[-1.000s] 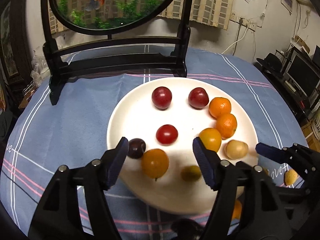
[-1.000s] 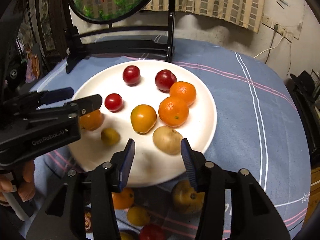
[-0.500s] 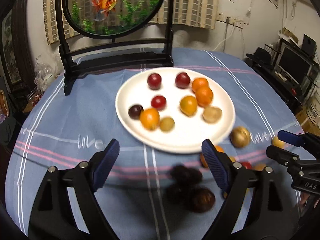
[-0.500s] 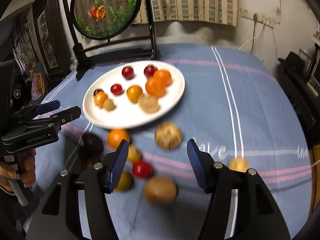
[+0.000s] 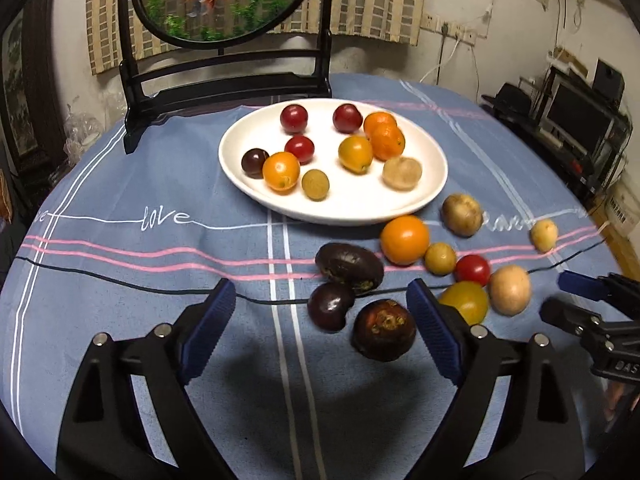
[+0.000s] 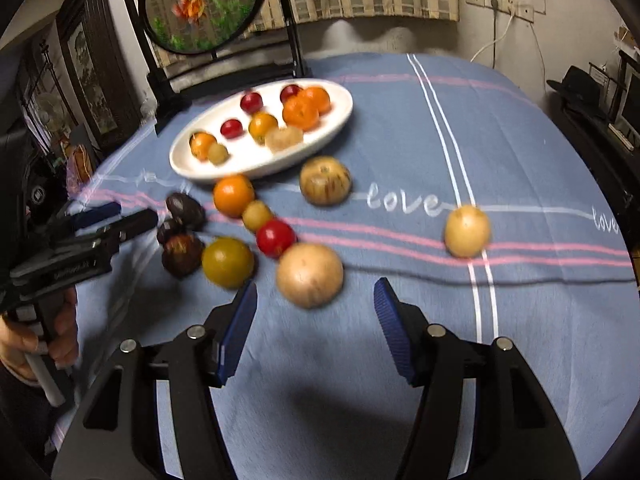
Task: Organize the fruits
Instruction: 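Grasp the spotted dark brown fruit with the left tool while the right tool grasps the large beige fruit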
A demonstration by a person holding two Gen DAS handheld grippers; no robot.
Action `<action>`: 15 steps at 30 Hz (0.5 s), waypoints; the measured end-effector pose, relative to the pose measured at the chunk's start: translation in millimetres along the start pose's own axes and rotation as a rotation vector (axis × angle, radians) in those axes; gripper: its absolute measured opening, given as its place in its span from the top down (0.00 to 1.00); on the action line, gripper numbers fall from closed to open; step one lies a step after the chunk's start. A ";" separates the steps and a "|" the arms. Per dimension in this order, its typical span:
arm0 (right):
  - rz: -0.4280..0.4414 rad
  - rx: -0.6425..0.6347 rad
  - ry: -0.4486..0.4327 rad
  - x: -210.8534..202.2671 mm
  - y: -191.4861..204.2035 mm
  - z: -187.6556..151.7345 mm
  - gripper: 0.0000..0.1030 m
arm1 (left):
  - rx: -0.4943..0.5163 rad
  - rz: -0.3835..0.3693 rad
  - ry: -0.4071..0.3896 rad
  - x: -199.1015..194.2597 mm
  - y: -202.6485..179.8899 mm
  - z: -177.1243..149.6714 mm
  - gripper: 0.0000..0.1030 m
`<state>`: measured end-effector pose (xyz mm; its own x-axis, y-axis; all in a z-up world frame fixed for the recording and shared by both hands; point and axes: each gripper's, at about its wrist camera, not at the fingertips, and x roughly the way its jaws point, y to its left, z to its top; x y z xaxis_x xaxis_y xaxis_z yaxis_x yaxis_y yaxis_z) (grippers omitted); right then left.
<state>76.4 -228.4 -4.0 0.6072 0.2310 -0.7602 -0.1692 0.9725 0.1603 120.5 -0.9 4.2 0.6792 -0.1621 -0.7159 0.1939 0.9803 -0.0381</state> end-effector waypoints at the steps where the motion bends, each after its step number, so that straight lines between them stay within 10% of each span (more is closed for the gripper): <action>1: -0.014 -0.016 0.013 1.2 1.2 -3.9 0.40 | 0.006 -0.001 0.001 1.6 -0.3 -1.2 0.14; 15: -0.134 -0.136 0.089 37.6 22.7 0.4 0.41 | 0.011 -0.051 0.031 5.3 2.2 -7.3 0.14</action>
<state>95.6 -197.6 -28.7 0.5612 0.0900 -0.8228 -0.1981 0.9798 -0.0279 119.3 1.3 -4.8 0.6462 -0.2085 -0.7341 0.2356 0.9695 -0.0679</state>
